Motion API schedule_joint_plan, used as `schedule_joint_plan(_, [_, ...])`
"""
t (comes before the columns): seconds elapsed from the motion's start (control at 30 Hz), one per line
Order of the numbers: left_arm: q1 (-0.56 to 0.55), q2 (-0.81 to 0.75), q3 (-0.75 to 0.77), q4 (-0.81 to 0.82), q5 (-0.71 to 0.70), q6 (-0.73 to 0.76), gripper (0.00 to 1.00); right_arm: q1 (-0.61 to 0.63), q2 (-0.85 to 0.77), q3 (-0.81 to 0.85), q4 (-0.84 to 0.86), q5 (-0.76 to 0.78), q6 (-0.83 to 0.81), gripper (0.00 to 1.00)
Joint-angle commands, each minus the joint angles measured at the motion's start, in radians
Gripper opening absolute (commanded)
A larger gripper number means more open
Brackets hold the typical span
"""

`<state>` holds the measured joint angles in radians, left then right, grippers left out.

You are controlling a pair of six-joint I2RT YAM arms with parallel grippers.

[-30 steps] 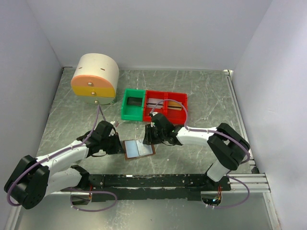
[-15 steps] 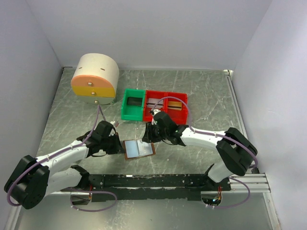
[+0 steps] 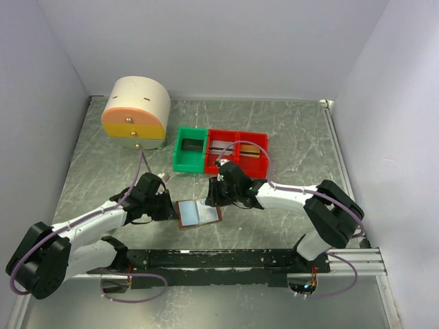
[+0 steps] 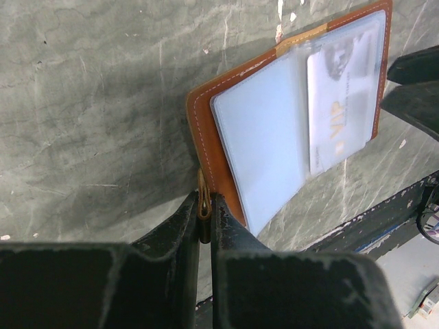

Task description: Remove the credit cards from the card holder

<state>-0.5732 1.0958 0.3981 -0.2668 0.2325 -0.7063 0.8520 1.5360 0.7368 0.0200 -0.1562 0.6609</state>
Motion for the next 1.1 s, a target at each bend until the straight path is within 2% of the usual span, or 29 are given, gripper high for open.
schedule_joint_plan(0.0, [-0.008,-0.017,0.022,-0.005,0.009,0.010,0.16,0.003,0.044,0.030,-0.044,0.057,-0.001,0.35])
schedule_joint_plan(0.37, [-0.008,-0.016,0.025,-0.006,0.009,0.013,0.16,0.004,0.056,0.023,0.007,-0.006,-0.009,0.34])
schedule_joint_plan(0.67, [-0.008,-0.011,0.029,-0.009,0.009,0.016,0.16,0.009,0.034,0.041,-0.069,0.078,-0.009,0.35])
schedule_joint_plan(1.07, [-0.008,-0.005,0.028,-0.001,0.011,0.014,0.16,0.014,0.046,0.039,-0.034,0.051,-0.013,0.35])
